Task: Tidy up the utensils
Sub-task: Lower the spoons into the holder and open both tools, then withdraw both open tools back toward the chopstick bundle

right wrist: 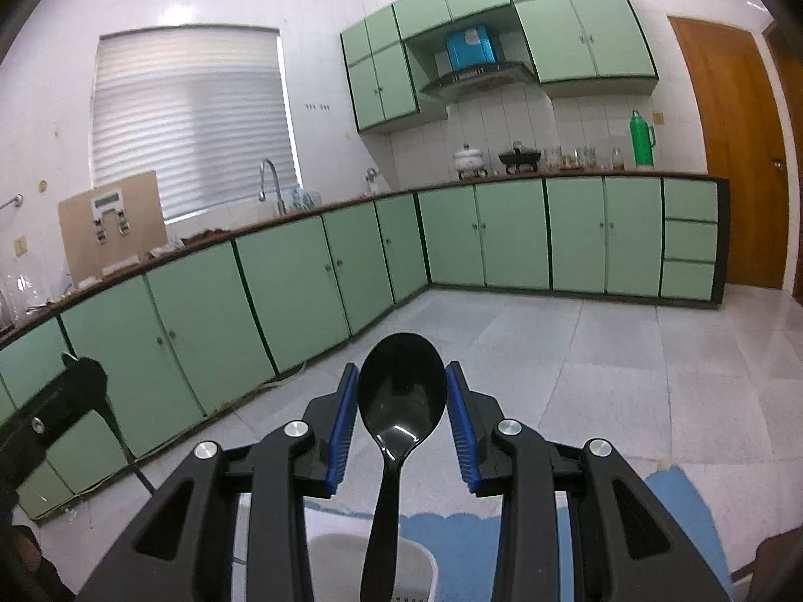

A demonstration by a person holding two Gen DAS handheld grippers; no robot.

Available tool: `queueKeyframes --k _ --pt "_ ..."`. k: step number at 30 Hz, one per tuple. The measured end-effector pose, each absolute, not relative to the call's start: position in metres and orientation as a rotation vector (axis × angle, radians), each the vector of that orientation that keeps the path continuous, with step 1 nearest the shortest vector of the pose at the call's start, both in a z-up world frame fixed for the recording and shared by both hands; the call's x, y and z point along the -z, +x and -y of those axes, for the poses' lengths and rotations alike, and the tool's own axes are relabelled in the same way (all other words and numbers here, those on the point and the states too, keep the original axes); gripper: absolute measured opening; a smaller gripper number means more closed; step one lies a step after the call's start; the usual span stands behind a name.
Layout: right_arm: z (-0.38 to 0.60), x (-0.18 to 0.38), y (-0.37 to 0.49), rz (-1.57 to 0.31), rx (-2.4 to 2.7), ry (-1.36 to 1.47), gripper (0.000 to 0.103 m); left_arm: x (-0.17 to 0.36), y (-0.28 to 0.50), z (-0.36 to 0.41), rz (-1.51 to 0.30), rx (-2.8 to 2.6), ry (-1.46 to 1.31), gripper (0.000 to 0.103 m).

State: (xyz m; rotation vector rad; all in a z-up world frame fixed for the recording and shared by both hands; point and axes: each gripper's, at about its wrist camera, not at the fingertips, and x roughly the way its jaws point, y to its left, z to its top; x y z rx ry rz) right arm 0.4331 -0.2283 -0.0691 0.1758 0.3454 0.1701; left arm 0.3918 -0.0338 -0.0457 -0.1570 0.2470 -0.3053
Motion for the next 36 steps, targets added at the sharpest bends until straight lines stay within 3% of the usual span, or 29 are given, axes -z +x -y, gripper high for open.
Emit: queueKeyframes --k 5,8,12,14,19,22,29,36 --pt "0.234 0.087 0.428 -0.384 -0.190 0.205 0.035 0.070 0.408 0.029 -0.324 0.298 -0.145 0.027" --pt "0.241 0.090 0.423 -0.407 -0.197 0.224 0.037 0.076 0.407 0.026 -0.343 0.288 -0.134 0.038" --pt "0.254 0.088 0.411 -0.419 -0.187 0.243 0.042 0.074 0.398 0.022 -0.354 0.285 -0.120 0.042" --pt "0.261 0.085 0.400 -0.435 -0.177 0.244 0.047 0.074 0.387 0.019 -0.361 0.279 -0.112 0.047" --pt "0.275 0.092 0.356 -0.510 -0.144 0.247 0.074 0.077 0.346 0.012 -0.413 0.265 -0.101 0.065" --pt "0.281 0.109 0.317 -0.583 -0.143 0.253 0.081 0.097 0.312 0.008 -0.498 0.260 -0.084 0.070" --pt "0.285 0.175 0.223 -0.809 -0.122 0.254 0.082 0.162 0.242 -0.008 -0.737 0.249 -0.113 0.078" --pt "0.264 0.210 0.164 -0.911 -0.148 0.181 0.084 0.206 0.206 -0.029 -0.876 0.208 -0.076 0.081"
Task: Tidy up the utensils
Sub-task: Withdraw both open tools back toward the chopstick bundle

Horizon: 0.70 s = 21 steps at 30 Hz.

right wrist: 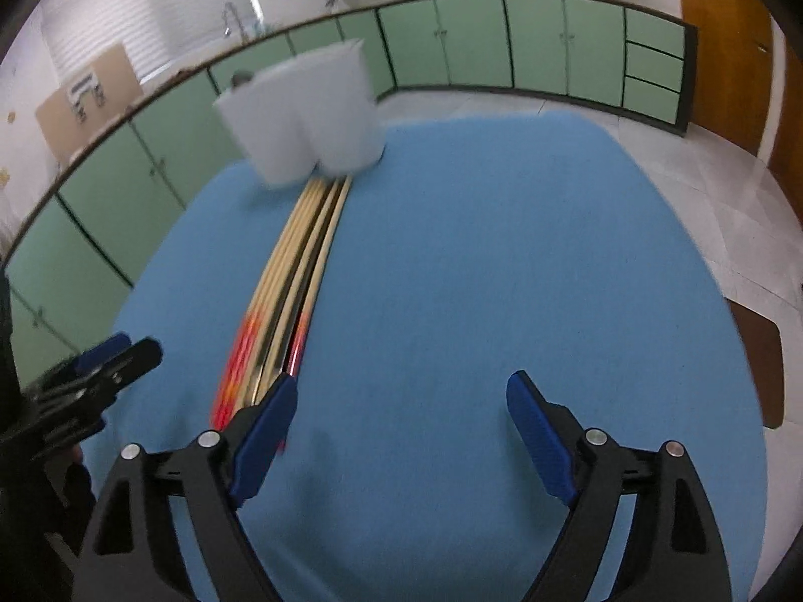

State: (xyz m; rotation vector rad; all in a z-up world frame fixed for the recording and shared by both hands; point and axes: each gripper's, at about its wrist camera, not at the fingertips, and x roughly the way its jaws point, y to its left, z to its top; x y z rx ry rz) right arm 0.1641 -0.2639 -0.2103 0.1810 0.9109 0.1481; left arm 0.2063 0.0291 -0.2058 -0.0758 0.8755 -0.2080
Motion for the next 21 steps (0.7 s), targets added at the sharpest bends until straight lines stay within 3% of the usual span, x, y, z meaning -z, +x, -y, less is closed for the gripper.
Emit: queueKeyframes --k 13,18,20,21 --pt "0.229 0.227 0.157 -0.928 -0.108 -0.033 0.084 0.221 0.196 -0.039 -0.938 0.189 -0.018 0.083" --pt "0.245 0.222 0.149 -0.919 -0.111 0.039 0.084 0.222 0.192 -0.027 -0.938 0.205 -0.008 0.083" --pt "0.243 0.220 0.146 -0.904 -0.151 0.057 0.081 0.222 0.191 -0.026 -0.939 0.209 -0.007 0.083" --pt "0.241 0.219 0.144 -0.893 -0.170 0.062 0.074 0.222 0.191 -0.024 -0.938 0.209 -0.005 0.083"
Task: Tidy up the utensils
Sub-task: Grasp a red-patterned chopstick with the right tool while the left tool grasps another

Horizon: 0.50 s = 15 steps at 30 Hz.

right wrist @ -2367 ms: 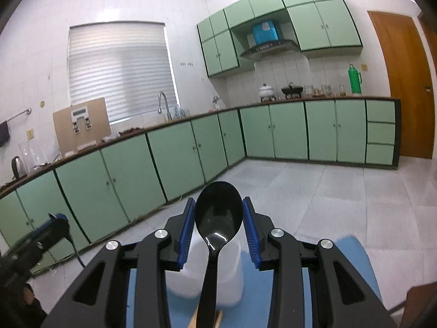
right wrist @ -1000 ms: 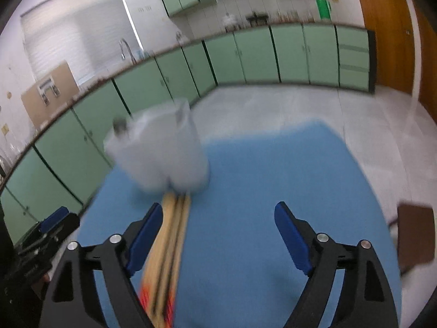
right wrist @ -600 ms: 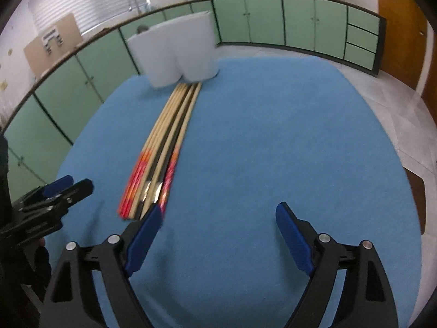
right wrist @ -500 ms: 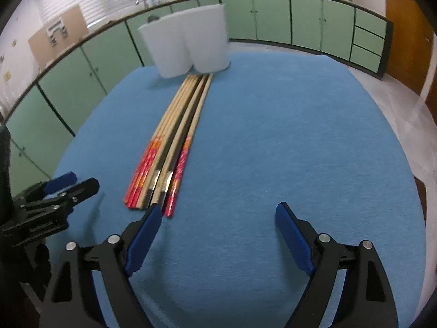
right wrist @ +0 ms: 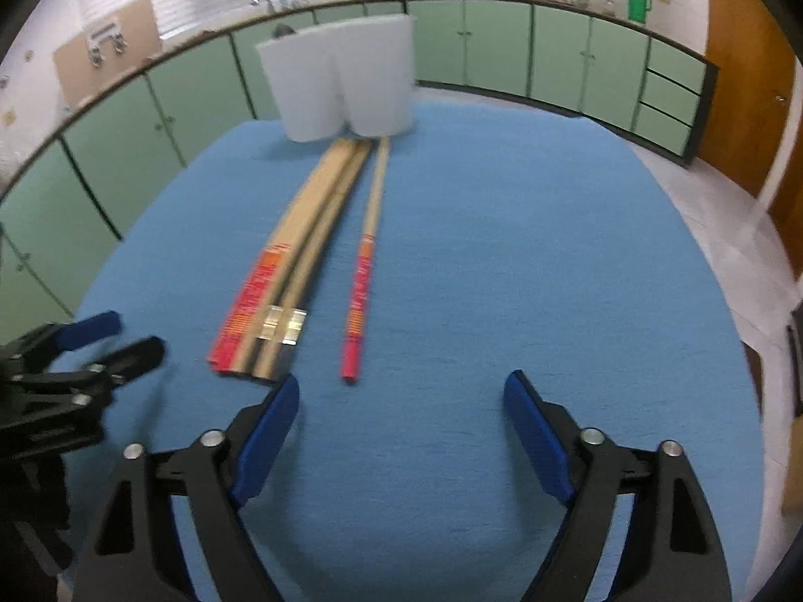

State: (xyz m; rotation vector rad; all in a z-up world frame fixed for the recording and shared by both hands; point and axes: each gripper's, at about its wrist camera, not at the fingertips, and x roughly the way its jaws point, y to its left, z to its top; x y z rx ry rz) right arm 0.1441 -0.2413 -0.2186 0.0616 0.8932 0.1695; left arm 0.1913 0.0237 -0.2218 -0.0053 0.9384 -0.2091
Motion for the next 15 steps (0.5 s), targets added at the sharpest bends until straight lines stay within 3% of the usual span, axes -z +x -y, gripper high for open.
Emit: queueKeyframes --k 3,5,7,9,15 --pt "0.231 0.222 0.143 -0.892 -0.204 0.044 0.050 0.221 0.190 -0.021 -0.939 0.211 0.000 0.083" --pt "0.228 0.222 0.144 -0.880 -0.202 0.032 0.039 0.221 0.189 -0.020 -0.940 0.212 0.011 0.083" --pt "0.227 0.223 0.145 -0.878 -0.223 0.027 0.018 0.222 0.188 -0.021 -0.939 0.209 0.022 0.084" --pt "0.232 0.223 0.146 -0.879 -0.244 0.049 0.006 0.222 0.188 -0.020 -0.943 0.211 0.021 0.084" --pt "0.247 0.221 0.141 -0.873 -0.206 0.069 0.006 0.224 0.188 -0.007 -0.950 0.252 0.038 0.084"
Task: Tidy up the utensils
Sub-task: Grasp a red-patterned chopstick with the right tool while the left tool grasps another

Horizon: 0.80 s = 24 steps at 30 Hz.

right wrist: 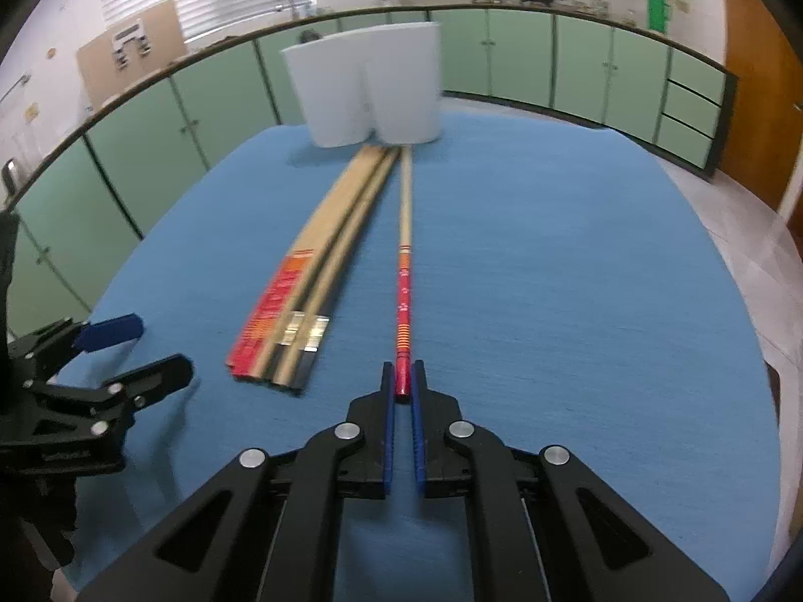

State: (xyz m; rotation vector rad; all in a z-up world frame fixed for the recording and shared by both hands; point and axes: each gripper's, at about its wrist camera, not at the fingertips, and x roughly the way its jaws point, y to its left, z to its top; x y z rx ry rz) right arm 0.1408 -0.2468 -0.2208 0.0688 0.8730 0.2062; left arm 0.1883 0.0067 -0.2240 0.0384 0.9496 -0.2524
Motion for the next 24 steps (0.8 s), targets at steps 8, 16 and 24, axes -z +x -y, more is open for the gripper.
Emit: queueKeyframes --k 8,16,24 --pt "0.269 0.222 0.139 -0.876 -0.168 0.099 0.006 0.230 0.195 0.020 -0.944 0.238 0.103 0.084" --pt "0.270 0.223 0.139 -0.873 -0.172 0.111 0.006 0.231 0.201 0.006 -0.946 0.155 0.089 0.086" --pt "0.271 0.224 0.141 -0.872 -0.183 0.124 0.008 0.229 0.202 0.006 -0.935 0.128 0.060 0.081"
